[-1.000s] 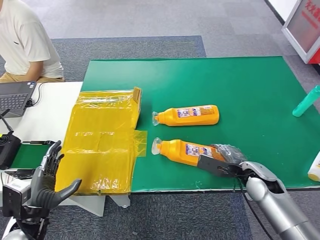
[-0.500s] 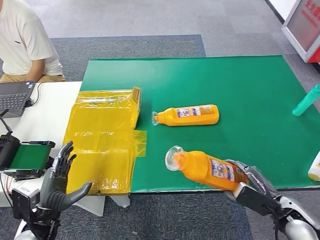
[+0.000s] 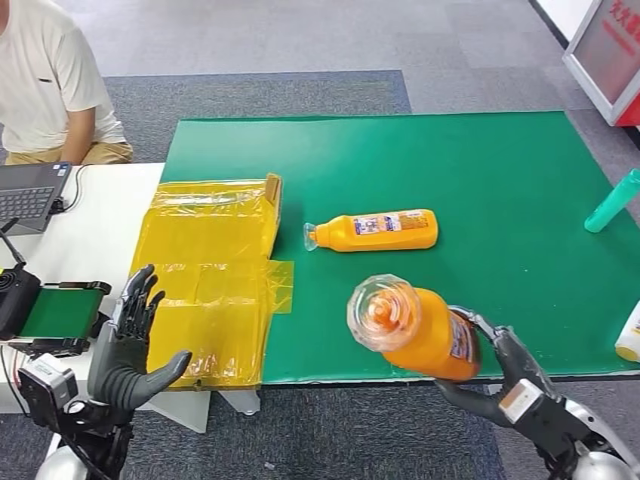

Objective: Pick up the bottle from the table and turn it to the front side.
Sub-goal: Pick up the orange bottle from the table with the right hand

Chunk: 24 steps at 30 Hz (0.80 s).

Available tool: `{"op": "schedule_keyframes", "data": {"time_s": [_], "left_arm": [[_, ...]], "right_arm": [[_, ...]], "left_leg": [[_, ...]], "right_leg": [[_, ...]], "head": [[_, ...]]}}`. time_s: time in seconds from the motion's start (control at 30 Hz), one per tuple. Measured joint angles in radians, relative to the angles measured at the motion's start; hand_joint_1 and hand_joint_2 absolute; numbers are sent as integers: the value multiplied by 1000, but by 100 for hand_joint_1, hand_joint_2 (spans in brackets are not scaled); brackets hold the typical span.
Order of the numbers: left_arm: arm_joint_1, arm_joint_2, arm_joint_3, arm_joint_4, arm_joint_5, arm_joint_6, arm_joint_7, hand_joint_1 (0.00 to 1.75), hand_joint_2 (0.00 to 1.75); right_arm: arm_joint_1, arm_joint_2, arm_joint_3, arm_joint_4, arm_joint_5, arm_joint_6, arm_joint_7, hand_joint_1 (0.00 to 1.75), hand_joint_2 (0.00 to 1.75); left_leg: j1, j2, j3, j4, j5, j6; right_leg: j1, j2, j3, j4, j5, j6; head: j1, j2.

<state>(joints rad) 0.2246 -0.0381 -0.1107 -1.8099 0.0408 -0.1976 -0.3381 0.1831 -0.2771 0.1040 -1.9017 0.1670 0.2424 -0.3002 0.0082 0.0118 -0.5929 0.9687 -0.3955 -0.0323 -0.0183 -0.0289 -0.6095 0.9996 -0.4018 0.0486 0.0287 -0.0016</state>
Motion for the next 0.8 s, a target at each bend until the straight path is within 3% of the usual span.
{"op": "schedule_keyframes", "data": {"time_s": [0.33, 0.8], "left_arm": [[-98, 11, -8, 2, 144, -77, 32, 0, 175], [-287, 15, -135, 89, 233, -157, 119, 0, 175]], "right_arm": [[-133, 92, 145, 47, -13, -36, 33, 175, 175], [-253, 131, 292, 122, 53, -100, 83, 175, 175]], "left_leg": [[0, 0, 0, 0, 1, 1], [0, 0, 0, 0, 2, 1]], "right_leg": [[0, 0, 0, 0, 1, 1], [0, 0, 0, 0, 1, 1]], "head": [[0, 0], [0, 0]]}}
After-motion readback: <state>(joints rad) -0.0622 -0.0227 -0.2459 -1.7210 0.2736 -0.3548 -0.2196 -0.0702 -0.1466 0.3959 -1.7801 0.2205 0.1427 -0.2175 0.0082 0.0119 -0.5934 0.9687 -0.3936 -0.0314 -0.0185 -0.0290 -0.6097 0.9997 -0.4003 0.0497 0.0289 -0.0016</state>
